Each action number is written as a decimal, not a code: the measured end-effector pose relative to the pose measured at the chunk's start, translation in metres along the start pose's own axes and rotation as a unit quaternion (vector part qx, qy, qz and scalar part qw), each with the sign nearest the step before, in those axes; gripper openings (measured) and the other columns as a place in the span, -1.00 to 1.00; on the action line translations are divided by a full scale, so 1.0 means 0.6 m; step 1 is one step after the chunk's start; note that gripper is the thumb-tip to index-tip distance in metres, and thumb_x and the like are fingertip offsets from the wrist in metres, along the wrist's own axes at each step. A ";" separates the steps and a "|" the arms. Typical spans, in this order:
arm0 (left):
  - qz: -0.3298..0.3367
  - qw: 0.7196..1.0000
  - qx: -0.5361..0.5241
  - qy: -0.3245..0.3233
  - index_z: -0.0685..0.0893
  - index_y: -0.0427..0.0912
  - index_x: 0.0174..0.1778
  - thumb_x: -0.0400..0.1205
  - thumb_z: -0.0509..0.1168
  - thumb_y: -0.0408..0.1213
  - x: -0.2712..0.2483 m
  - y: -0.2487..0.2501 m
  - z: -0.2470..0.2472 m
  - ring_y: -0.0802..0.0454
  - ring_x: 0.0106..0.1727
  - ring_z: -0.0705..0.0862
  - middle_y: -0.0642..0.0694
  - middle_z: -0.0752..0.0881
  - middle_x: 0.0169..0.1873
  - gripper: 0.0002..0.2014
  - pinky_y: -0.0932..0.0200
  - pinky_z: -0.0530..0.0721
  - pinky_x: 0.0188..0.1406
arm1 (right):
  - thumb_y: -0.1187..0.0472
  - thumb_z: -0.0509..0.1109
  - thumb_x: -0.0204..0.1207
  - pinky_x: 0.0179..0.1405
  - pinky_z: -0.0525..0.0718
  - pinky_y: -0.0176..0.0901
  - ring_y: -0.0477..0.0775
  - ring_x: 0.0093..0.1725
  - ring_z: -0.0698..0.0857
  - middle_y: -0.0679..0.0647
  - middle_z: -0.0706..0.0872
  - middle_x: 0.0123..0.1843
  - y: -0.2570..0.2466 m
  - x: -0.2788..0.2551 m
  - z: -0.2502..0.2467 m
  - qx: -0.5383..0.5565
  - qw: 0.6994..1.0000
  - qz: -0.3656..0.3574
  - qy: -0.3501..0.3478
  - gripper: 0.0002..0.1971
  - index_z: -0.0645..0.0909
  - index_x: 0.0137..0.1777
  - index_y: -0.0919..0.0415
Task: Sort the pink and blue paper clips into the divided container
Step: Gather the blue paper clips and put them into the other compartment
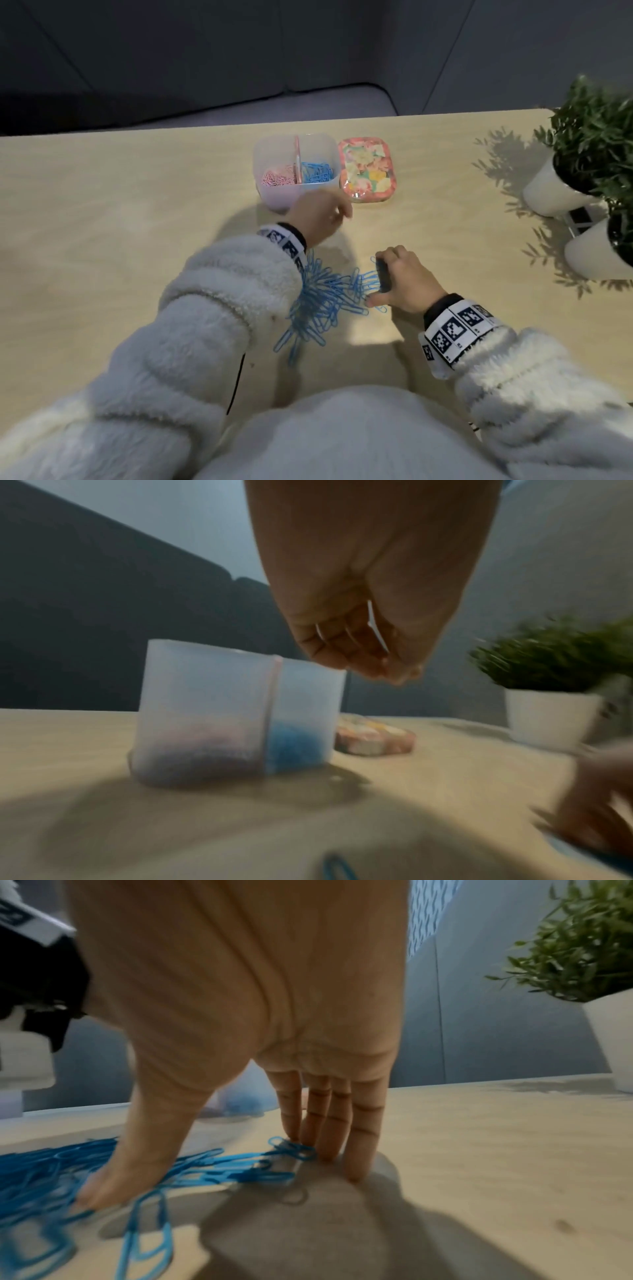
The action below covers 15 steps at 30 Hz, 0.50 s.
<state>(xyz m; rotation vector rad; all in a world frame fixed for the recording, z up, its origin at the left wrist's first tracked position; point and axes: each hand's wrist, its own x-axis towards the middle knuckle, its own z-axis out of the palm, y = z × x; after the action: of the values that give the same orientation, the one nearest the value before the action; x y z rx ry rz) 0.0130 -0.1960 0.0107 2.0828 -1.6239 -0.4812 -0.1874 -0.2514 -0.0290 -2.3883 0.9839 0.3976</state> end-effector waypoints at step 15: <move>-0.049 0.976 0.133 -0.164 0.53 -0.24 0.15 0.55 0.32 -0.18 -0.093 0.047 0.118 -0.23 0.16 0.58 -0.21 0.62 0.13 -0.68 -0.08 0.53 0.12 | 0.14 0.41 0.48 -0.14 0.36 -0.18 0.15 0.18 0.53 0.06 0.65 0.08 -0.006 -0.032 0.022 -0.039 0.995 -0.050 0.072 -0.73 0.68 0.18 0.07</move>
<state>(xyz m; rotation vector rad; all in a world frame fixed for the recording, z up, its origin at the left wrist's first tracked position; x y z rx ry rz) -0.0610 -0.1572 -0.0334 2.3903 -1.8622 -0.7055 -0.1992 -0.2310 -0.0298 -2.5548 0.9202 0.2344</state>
